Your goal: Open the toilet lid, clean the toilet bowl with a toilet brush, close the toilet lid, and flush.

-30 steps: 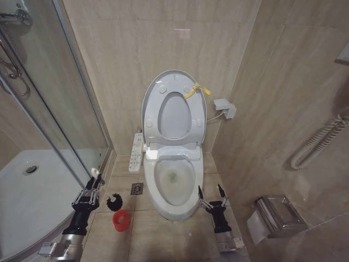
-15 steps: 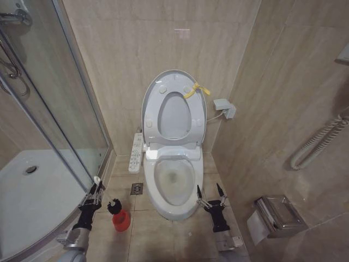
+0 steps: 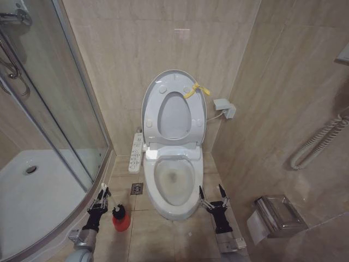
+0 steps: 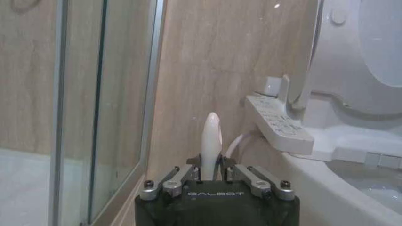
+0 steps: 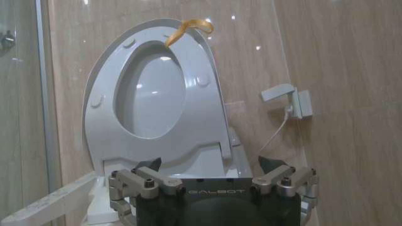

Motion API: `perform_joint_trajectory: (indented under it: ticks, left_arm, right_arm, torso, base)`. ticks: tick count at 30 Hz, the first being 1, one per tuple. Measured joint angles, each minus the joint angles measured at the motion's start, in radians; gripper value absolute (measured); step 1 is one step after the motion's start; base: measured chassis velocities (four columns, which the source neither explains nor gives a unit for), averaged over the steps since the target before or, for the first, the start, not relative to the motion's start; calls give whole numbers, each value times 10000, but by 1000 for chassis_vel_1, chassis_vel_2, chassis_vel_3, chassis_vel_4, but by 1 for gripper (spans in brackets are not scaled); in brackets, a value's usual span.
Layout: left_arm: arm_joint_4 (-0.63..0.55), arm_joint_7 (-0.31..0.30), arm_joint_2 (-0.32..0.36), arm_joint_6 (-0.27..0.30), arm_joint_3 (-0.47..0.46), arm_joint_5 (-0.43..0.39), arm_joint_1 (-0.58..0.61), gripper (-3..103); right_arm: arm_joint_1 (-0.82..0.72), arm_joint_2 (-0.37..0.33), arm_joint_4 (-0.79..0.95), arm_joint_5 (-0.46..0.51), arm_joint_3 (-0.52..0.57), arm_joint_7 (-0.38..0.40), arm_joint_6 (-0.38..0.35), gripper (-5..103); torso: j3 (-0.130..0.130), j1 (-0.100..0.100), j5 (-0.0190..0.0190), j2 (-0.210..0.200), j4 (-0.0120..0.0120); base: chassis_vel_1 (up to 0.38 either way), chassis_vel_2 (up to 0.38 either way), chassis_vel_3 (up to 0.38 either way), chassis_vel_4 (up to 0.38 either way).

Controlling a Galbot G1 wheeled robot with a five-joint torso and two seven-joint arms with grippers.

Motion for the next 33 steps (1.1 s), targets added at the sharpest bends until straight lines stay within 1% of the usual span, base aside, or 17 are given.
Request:
perform_joint_trajectory:
  ticks: [5,18,28,33]
  left_arm:
    - [74,-6,18,14,-25,21,0,20]
    - [932,18,-68,-54,79,154,-267,20]
    - [1208,18,-189,-77,222,402,-455,20]
    - [1350,97,-165,-195,204,407,-585,20]
  right_arm:
    - [23,34,-53,2,-9,-6,6,100]
    - [6,45,-108,-7,27,-25,36,100]
    - [-34,-77,-110,74,101,-25,65,100]
    - [-8,-53,-148,82,99,-25,69,100]
  torso:
    - [0,0,0,0,-1]
    - [0,0,1,0,-1]
    - [0,0,1,0,-1]
    - [0,0,0,0,-1]
  base:
    - [0,0,0,0]
    - [0,0,0,0]
    - [0,0,0,0]
    - [0,0,0,0]
